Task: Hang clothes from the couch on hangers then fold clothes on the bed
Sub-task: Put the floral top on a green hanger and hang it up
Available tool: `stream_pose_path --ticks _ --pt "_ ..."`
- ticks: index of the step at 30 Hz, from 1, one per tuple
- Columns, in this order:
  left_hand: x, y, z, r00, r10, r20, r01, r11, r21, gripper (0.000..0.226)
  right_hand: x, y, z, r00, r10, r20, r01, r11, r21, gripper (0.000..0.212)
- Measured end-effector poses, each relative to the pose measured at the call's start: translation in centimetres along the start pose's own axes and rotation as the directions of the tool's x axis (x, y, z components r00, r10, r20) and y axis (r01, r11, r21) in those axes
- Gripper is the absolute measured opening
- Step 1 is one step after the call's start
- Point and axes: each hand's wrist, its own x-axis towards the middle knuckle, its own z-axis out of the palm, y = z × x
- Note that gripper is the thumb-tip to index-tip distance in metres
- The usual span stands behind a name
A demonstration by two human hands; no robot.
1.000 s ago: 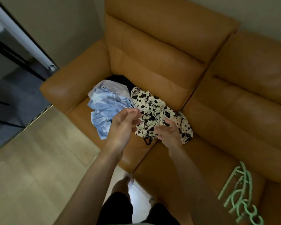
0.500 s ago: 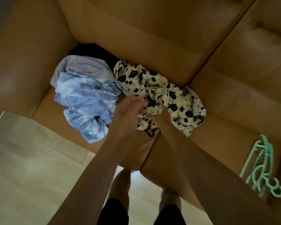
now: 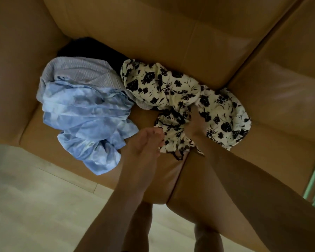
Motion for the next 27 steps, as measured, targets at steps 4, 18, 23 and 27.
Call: stream_pose_path --ticks 4,18,23,27 --pt "-2.4 1.6 1.0 0.999 0.035 0.031 -0.037 0.999 0.040 0.022 -5.0 0.3 -6.9 0.996 0.027 0.080 -0.047 0.963 0.267 0.035" --pt "-18.4 16.0 10.8 0.692 0.413 0.592 -0.666 0.681 0.304 0.069 -30.9 -10.1 -41.7 0.814 -0.578 0.053 0.476 0.717 0.509 0.035" --pt "-25.3 21.5 13.8 0.588 0.473 0.656 -0.689 0.718 0.099 0.063 -35.4 -11.9 -49.3 0.789 -0.559 -0.255 0.583 0.549 0.599 0.022" --pt "-29.5 24.2 16.9 0.483 0.648 0.589 -0.860 0.479 0.178 0.024 -37.1 -12.5 -53.5 0.805 -0.450 -0.387 0.570 0.402 0.717 0.030"
